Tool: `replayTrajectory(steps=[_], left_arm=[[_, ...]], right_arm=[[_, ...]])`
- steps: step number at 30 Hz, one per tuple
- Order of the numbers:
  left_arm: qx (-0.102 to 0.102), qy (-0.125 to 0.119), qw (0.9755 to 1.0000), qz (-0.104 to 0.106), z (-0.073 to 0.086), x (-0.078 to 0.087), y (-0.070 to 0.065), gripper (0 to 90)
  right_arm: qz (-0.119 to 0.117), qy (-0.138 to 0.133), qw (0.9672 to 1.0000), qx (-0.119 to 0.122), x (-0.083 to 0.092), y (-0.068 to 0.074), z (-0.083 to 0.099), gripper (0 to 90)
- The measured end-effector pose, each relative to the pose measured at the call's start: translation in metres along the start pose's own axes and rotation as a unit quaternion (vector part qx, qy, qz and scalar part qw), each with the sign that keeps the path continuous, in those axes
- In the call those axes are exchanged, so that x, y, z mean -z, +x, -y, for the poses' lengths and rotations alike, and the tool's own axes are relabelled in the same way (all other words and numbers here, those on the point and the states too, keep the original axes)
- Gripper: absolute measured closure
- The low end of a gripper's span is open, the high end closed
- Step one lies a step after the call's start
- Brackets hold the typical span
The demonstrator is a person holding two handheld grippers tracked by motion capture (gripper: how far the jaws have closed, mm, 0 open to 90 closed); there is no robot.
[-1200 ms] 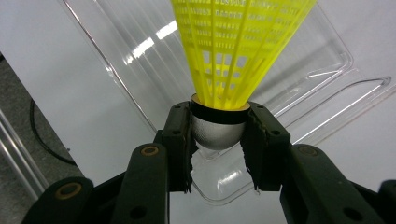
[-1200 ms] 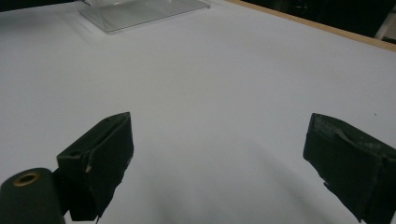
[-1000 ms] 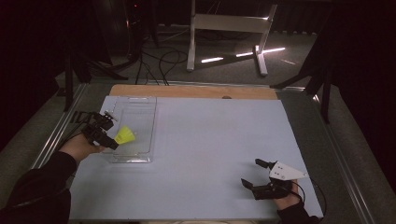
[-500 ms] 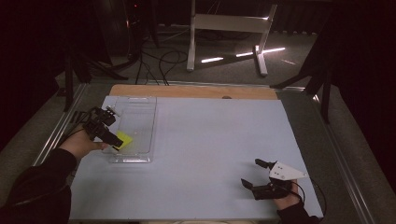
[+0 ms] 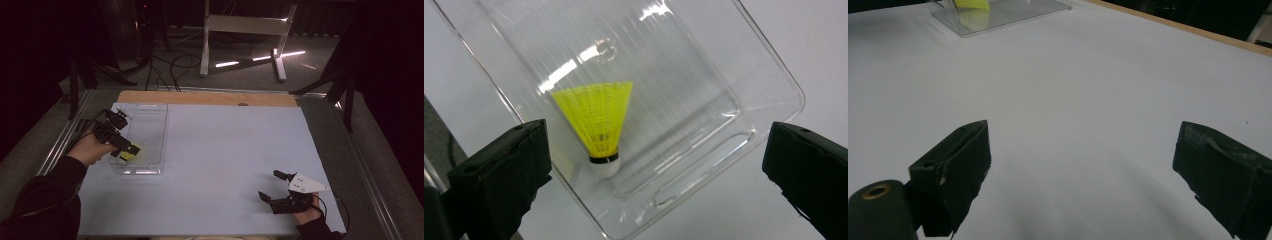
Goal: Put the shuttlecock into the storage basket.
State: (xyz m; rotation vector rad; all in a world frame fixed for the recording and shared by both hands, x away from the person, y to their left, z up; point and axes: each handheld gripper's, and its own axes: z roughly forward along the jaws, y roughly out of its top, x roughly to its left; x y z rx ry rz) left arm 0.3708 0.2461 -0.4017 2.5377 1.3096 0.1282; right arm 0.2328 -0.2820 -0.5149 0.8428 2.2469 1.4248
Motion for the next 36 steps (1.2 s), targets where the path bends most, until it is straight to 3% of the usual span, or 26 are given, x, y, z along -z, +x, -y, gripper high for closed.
replayTrajectory(steps=[11, 17, 26, 31, 36], left_arm=[[-0.015, -0.017, 0.9997, 0.003, -0.009, 0.0, -0.007, 0.2], [-0.022, -0.037, 0.999, 0.008, -0.019, 0.004, -0.015, 0.1], [-0.054, -0.071, 0.9957, 0.026, -0.038, 0.005, -0.039, 0.2], [-0.068, -0.072, 0.9947, 0.025, -0.048, 0.003, -0.048, 0.1], [-0.09, -0.093, 0.9911, 0.032, -0.056, 0.001, -0.059, 0.1]], right_arm=[[0.001, 0.001, 1.0, -0.003, 0.001, -0.001, 0.001, 8.7], [0.0, 0.003, 1.0, -0.003, 0.0, -0.001, 0.001, 8.7], [0.0, 0.002, 1.0, -0.002, 0.0, -0.001, 0.001, 8.7], [-0.001, 0.002, 1.0, -0.002, 0.0, -0.001, 0.001, 8.7], [0.0, 0.002, 1.0, -0.003, 0.0, -0.001, 0.001, 8.8]])
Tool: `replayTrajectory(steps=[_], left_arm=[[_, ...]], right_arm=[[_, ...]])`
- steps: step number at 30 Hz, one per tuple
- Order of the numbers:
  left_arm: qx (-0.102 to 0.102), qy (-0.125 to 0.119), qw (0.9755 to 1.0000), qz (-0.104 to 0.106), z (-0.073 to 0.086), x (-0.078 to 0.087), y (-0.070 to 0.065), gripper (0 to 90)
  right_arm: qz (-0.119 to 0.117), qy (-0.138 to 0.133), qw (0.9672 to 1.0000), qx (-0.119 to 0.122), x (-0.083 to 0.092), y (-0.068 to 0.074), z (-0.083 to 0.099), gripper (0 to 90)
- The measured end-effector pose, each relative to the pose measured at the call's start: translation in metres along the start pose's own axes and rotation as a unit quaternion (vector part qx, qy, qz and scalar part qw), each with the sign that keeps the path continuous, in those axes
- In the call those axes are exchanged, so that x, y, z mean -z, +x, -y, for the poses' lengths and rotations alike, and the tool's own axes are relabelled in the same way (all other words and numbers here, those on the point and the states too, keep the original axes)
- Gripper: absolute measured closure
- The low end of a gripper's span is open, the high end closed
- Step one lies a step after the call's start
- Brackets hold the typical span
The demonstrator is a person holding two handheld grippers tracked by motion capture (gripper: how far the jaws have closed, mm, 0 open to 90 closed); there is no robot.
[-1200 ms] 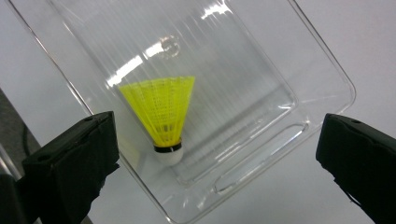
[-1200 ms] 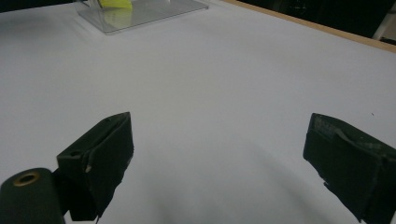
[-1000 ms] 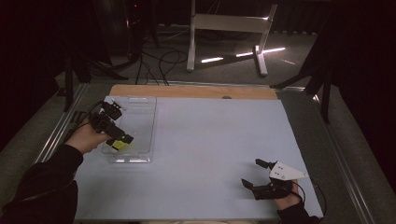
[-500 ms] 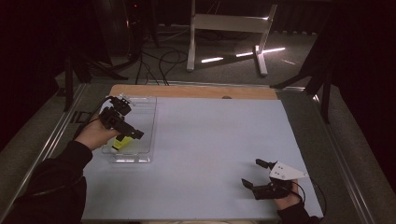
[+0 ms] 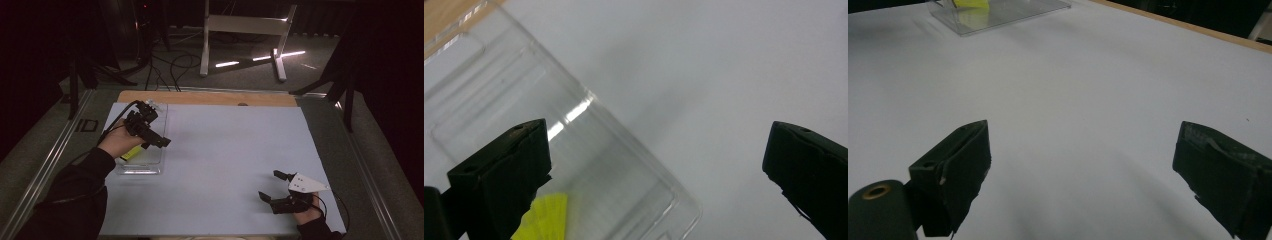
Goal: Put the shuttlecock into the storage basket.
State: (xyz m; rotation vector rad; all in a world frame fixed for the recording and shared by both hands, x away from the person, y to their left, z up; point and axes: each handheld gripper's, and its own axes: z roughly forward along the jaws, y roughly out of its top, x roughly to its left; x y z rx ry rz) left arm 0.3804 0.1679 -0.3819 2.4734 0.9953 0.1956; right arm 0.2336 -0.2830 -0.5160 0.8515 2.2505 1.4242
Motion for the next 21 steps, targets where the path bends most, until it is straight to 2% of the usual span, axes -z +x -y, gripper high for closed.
replayTrajectory(steps=[2, 9, 13, 21], left_arm=[[-0.006, -0.006, 1.0, 0.001, -0.004, -0.002, -0.004, 0.1], [-0.036, -0.02, 0.9987, 0.031, -0.016, -0.008, -0.021, 0.1], [-0.046, -0.037, 0.9967, 0.055, -0.024, -0.012, -0.031, 0.2], [-0.079, -0.055, 0.9927, 0.073, -0.032, -0.022, -0.05, 0.1]], right_arm=[[0.0, 0.0, 1.0, 0.001, 0.0, 0.0, 0.0, 8.7], [0.001, -0.001, 1.0, 0.001, 0.0, 0.0, 0.0, 8.8], [0.001, -0.001, 1.0, 0.001, 0.001, 0.0, 0.0, 8.7], [-0.001, -0.002, 1.0, -0.001, 0.001, 0.0, 0.0, 8.7]])
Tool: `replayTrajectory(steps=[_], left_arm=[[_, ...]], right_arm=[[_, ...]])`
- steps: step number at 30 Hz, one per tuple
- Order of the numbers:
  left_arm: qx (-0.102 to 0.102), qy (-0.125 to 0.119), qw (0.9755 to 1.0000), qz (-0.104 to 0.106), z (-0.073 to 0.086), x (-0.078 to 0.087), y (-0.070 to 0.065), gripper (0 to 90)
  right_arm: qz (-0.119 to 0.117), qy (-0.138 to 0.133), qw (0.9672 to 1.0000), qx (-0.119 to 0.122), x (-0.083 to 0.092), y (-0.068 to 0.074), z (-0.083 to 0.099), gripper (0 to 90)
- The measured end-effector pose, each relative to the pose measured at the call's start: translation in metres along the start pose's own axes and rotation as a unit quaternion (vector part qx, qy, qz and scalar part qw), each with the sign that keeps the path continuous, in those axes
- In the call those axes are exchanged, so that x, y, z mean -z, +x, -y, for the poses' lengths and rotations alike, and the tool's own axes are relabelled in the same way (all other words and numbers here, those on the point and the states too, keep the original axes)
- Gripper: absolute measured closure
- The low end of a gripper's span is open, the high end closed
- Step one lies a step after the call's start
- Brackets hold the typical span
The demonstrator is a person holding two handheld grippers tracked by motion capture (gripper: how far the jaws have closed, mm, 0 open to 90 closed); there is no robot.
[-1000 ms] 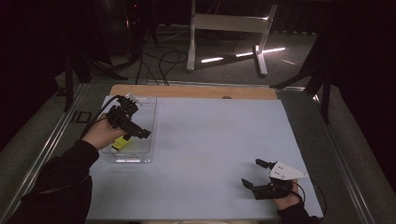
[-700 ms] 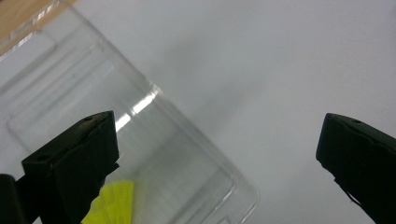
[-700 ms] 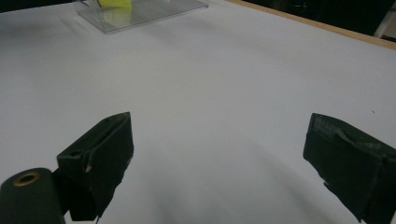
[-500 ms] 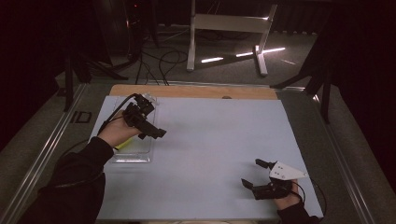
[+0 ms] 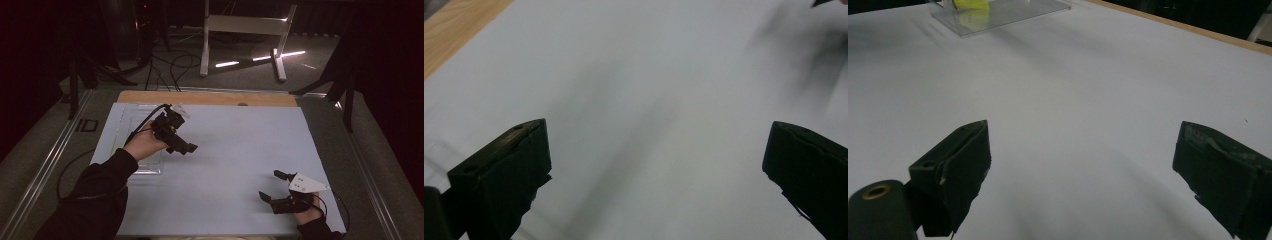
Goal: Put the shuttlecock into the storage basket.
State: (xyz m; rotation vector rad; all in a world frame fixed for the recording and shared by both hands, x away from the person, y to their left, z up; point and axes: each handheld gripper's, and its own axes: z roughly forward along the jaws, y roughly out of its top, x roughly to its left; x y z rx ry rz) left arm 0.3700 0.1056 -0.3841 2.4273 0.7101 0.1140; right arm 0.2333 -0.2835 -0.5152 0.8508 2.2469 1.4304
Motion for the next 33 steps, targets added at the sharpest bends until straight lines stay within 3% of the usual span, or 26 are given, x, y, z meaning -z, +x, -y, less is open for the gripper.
replayTrajectory(steps=[8, 16, 21, 26, 30, 32, 33], left_arm=[[-0.033, -0.013, 0.9989, 0.031, -0.002, -0.017, -0.017, 0.2], [-0.042, -0.034, 0.9964, 0.065, 0.0, -0.029, -0.031, 0.1], [-0.048, -0.045, 0.9945, 0.081, 0.008, -0.037, -0.038, 0.2], [-0.059, -0.056, 0.9937, 0.077, 0.018, -0.041, -0.045, 0.1], [-0.06, -0.078, 0.9909, 0.091, 0.029, -0.041, -0.047, 0.2], [-0.06, -0.078, 0.9909, 0.091, 0.029, -0.041, -0.047, 0.2], [-0.062, -0.093, 0.9886, 0.101, 0.042, -0.045, -0.05, 0.2]], right_arm=[[0.0, 0.0, 1.0, 0.002, 0.0, 0.0, 0.0, 8.7], [-0.001, -0.001, 1.0, 0.001, 0.0, 0.0, 0.0, 8.7], [-0.002, -0.001, 1.0, 0.001, 0.001, 0.0, 0.0, 8.7], [-0.002, 0.0, 1.0, 0.002, 0.0, 0.0, -0.001, 8.8], [-0.002, -0.001, 1.0, 0.002, 0.0, 0.0, -0.001, 8.7], [-0.002, 0.001, 1.0, 0.001, 0.0, 0.0, 0.0, 8.7], [-0.003, 0.0, 1.0, 0.006, 0.0, 0.0, -0.001, 8.8]])
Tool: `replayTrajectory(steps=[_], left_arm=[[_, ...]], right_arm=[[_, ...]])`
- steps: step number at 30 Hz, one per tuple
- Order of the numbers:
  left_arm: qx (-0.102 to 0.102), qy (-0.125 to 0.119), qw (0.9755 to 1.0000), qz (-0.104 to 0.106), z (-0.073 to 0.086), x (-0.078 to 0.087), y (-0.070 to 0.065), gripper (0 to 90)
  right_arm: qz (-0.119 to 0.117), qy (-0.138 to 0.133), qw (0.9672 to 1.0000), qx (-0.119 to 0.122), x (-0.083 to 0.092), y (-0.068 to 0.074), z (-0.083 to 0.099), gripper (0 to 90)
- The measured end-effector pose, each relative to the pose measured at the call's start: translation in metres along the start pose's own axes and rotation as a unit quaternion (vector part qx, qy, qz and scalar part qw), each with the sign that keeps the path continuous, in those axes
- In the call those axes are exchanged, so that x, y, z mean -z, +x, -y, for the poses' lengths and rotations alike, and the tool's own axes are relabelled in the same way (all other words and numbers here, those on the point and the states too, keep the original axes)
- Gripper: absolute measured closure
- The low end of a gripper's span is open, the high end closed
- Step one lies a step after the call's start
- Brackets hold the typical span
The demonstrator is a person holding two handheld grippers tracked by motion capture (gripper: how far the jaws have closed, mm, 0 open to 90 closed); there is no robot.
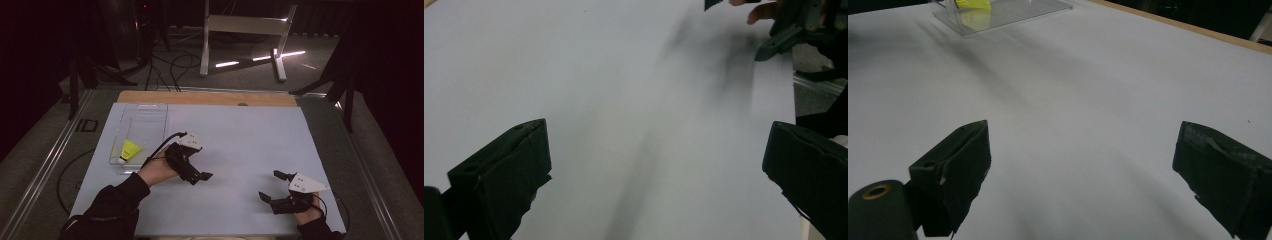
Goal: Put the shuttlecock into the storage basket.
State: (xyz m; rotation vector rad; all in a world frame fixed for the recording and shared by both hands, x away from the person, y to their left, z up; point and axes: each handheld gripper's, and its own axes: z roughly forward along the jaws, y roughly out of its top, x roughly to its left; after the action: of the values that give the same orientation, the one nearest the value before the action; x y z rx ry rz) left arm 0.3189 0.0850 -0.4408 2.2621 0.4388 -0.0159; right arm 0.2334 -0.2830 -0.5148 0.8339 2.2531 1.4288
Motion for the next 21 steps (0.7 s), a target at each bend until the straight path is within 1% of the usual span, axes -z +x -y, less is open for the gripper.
replayTrajectory(steps=[1, 2, 3, 5, 6, 7, 8, 9, 10, 12, 13, 15, 17, 20, 21], left_arm=[[-0.003, 0.0, 1.0, 0.0, 0.003, -0.001, -0.001, 0.2], [-0.002, -0.003, 1.0, 0.0, 0.007, -0.002, -0.002, 0.2], [-0.001, -0.006, 1.0, 0.005, 0.01, -0.003, -0.003, 0.1], [-0.001, -0.006, 1.0, 0.005, 0.01, -0.003, -0.003, 0.1], [0.003, -0.009, 0.9999, 0.005, 0.017, -0.004, -0.004, 0.1], [0.004, -0.017, 0.9998, 0.008, 0.021, -0.004, -0.004, 0.1], [0.005, -0.016, 0.9998, 0.007, 0.023, -0.005, -0.004, 0.2], [0.007, -0.018, 0.9998, 0.006, 0.026, -0.005, -0.005, 0.2], [0.007, -0.023, 0.9997, 0.009, 0.03, -0.005, -0.006, 0.2], [0.004, -0.03, 0.9995, 0.005, 0.036, -0.005, -0.007, 0.2], [0.002, -0.034, 0.9994, 0.008, 0.04, -0.004, -0.008, 0.2], [0.002, -0.035, 0.9994, 0.008, 0.046, -0.004, -0.01, 0.2], [-0.003, -0.038, 0.9993, 0.004, 0.052, -0.002, -0.014, 0.2], [0.001, -0.05, 0.9987, 0.006, 0.061, 0.002, -0.016, 0.2], [0.005, -0.051, 0.9987, 0.004, 0.065, 0.003, -0.017, 0.1]], right_arm=[[0.0, -0.001, 1.0, 0.0, 0.0, 0.0, 0.0, 8.8], [0.001, -0.001, 1.0, -0.001, 0.0, 0.0, 0.0, 8.8], [0.0, -0.001, 1.0, -0.001, 0.0, 0.0, 0.0, 8.7], [0.001, -0.001, 1.0, -0.001, 0.0, 0.0, 0.0, 8.7], [0.0, 0.001, 1.0, -0.002, 0.0, 0.0, 0.0, 8.8], [-0.001, 0.0, 1.0, -0.001, 0.0, 0.0, 0.0, 8.7], [0.0, 0.0, 1.0, -0.001, 0.0, 0.0, 0.0, 8.8], [0.0, 0.0, 1.0, -0.001, 0.0, 0.0, 0.0, 8.8], [0.001, 0.001, 1.0, -0.002, 0.0, 0.0, 0.0, 8.7], [0.0, 0.0, 1.0, -0.003, 0.0, 0.0, 0.0, 8.8], [0.0, 0.001, 1.0, -0.003, 0.0, 0.0, 0.0, 8.8], [-0.002, 0.003, 1.0, -0.003, -0.001, 0.0, 0.0, 8.7], [-0.003, 0.004, 1.0, -0.003, -0.001, 0.001, 0.0, 8.7], [-0.002, 0.003, 1.0, -0.002, -0.001, 0.001, 0.0, 8.7], [-0.002, 0.004, 1.0, -0.002, -0.001, 0.0, 0.0, 8.8]])
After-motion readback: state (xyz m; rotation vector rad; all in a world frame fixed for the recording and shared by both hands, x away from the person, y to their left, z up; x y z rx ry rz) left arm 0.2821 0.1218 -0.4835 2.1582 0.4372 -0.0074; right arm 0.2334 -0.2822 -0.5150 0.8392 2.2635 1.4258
